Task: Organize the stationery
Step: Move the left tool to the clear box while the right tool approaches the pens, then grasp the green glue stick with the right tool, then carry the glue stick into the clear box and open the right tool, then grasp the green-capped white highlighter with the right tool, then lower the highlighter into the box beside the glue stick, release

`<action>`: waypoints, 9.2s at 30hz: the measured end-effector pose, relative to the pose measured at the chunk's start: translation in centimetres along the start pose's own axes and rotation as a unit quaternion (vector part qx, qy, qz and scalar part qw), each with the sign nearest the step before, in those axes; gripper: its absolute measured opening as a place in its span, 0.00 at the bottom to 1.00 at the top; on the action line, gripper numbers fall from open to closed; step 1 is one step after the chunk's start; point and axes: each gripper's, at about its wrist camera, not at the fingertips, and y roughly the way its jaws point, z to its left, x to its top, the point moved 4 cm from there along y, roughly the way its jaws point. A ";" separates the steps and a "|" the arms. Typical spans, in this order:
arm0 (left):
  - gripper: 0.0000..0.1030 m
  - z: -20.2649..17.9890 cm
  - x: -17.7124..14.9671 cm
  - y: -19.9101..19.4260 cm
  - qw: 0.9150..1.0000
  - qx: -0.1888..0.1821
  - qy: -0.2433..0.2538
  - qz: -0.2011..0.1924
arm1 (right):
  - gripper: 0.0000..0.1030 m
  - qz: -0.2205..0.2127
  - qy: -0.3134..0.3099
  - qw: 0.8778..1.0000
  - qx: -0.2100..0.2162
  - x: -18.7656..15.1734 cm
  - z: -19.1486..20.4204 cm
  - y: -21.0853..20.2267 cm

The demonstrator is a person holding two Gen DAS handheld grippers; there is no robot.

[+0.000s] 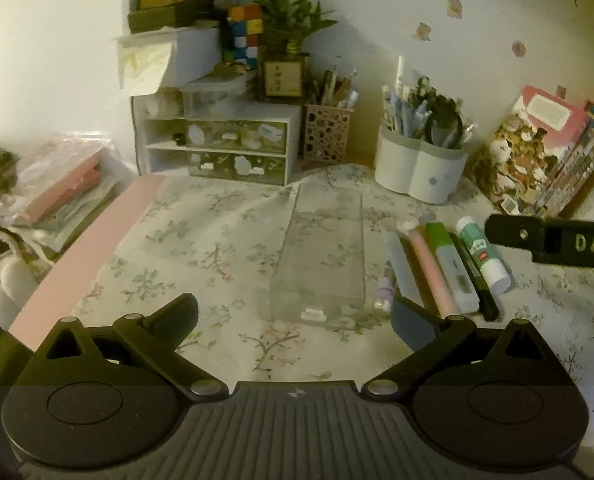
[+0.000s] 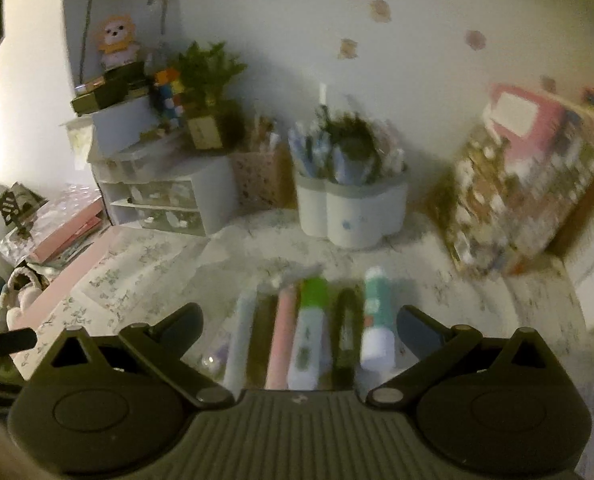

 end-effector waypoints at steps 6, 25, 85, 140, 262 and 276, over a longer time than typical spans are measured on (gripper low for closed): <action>0.95 0.4 -0.8 -0.3 1.000 -0.002 0.000 -0.007 | 0.91 0.005 -0.018 1.000 -0.010 0.4 1.5 1.4; 0.95 0.8 -3.9 -5.0 0.998 -0.046 0.019 -0.037 | 0.91 -0.058 0.000 0.998 -0.040 1.7 5.3 -2.7; 0.70 -1.6 -2.8 10.5 0.997 -0.036 0.058 -0.037 | 0.36 0.094 0.092 0.991 -0.008 -1.4 -8.2 10.3; 0.70 -1.9 -3.2 10.2 0.998 -0.014 0.050 -0.041 | 0.25 0.203 0.166 0.943 0.203 3.6 5.1 16.4; 0.70 -1.8 -3.5 9.9 0.997 -0.021 0.050 -0.046 | 0.22 0.167 0.156 0.955 0.188 2.3 4.9 14.2; 0.70 -1.7 -3.6 9.9 0.997 -0.023 0.050 -0.047 | 0.22 0.173 0.138 0.958 0.184 1.9 5.4 14.3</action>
